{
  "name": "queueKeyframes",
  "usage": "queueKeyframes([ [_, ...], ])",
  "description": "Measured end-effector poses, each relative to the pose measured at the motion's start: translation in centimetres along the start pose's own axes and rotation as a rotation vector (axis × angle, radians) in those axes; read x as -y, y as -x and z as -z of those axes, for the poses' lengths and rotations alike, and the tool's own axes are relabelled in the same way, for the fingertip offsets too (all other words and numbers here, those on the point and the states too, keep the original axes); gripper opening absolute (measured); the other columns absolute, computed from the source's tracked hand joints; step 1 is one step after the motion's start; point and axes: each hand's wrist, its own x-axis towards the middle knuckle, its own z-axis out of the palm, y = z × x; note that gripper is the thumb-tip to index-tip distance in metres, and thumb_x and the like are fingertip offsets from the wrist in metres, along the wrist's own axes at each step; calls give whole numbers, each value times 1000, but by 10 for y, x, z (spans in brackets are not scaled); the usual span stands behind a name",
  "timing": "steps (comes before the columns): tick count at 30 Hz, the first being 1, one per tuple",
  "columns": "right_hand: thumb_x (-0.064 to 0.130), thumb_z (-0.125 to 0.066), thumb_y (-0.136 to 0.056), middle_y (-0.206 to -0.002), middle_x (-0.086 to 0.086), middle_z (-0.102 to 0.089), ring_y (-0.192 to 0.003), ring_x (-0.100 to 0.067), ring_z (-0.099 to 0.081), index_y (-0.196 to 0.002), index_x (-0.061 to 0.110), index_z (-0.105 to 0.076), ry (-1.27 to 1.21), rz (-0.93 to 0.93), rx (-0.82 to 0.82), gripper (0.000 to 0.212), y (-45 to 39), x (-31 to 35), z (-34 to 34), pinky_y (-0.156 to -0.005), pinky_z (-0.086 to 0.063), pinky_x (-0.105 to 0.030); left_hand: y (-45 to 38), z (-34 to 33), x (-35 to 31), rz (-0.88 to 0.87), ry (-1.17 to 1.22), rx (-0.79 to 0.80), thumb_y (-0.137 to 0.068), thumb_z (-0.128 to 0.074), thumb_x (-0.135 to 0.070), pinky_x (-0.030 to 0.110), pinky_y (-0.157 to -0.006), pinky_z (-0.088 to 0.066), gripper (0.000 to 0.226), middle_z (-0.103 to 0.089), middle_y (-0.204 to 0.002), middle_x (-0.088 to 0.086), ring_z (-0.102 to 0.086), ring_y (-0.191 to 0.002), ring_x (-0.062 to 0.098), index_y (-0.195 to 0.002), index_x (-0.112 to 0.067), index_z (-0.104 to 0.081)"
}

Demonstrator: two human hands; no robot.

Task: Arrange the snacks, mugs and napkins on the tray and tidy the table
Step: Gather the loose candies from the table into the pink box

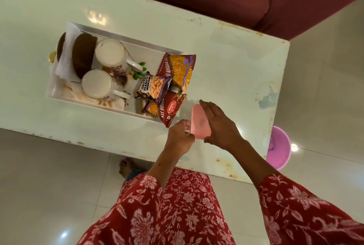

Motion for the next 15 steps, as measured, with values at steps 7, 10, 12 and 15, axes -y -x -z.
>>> queueKeyframes([
  [7, 23, -87, -59, -160, 0, 6, -148, -21, -2, -151, 18, 1, 43, -44, 60, 127, 7, 0, -3, -95, -48, -42, -4, -4, -1, -219, -545, 11, -70, -77, -14, 42, -94, -49, 116, -53, -123, 15, -54, -115, 30, -144, -34, 10],
  [10, 18, -85, -61, -160, 2, 9, -148, -20, -4, -150, 14, 5, 33, -78, 81, 126, 7, -6, -8, -99, -47, -41, -9, -6, -3, -217, -685, 17, -69, -78, -13, 43, -89, -50, 116, -52, -121, 17, -55, -112, 33, -145, -33, 7],
  [12, 18, -85, -62, -160, 3, 6, -148, -20, -7, -150, 14, 5, 34, -76, 74, 125, 7, -9, -10, -101, -46, -41, -13, -7, -3, -219, -735, -1, -71, -76, -13, 43, -88, -50, 112, -52, -120, 18, -55, -111, 34, -145, -30, 6],
  [15, 21, -84, -63, -161, 3, 5, -147, -20, -10, -150, 14, 4, 47, -76, 60, 124, 6, -10, -13, -104, -41, -38, -16, -7, -3, -220, -763, -1, -74, -74, -14, 43, -89, -49, 109, -52, -120, 18, -55, -112, 33, -146, -29, 7],
])
